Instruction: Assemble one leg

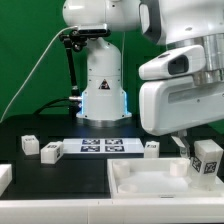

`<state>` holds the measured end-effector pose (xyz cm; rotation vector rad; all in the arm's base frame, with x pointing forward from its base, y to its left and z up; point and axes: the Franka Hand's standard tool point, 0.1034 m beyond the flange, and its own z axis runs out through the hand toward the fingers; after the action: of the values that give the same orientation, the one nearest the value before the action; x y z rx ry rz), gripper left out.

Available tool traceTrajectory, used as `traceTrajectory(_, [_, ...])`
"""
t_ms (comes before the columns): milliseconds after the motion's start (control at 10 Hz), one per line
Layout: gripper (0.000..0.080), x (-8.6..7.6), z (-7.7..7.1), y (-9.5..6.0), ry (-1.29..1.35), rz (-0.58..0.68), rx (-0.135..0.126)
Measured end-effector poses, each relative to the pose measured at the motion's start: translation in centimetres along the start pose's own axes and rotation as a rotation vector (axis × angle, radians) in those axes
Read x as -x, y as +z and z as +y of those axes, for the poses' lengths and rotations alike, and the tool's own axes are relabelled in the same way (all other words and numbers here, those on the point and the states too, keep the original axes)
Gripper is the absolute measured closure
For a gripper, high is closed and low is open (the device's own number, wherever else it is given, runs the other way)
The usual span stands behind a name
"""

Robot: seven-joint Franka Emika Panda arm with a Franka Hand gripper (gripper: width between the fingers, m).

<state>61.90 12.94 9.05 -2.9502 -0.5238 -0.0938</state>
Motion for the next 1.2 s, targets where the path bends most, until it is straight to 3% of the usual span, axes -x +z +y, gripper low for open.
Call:
traceTrajectory(200, [0.0151, -0.08, 0.43, -0.04, -0.002, -0.146, -0.036])
traceTrajectory(400, [0.0151, 0.38, 0.42, 0.06, -0.003, -0.278, -0.051])
traceTrajectory(700, [0.0197, 0.06, 0.56, 0.29, -0.001, -0.268, -0.051])
traceTrajectory(800, [0.0373, 0.07, 0.56, 0.31, -0.001, -0.269, -0.051])
traceTrajectory(900, [0.0373, 0.07, 0.66, 0.29, -0.001, -0.269, -0.049])
traceTrajectory(1000, [0.0491, 0.1, 0.87, 0.25, 0.002, -0.268, -0.048])
traceTrajectory(1200, [0.0492, 0.17, 0.96, 0.23, 0.022, -0.269, -0.044])
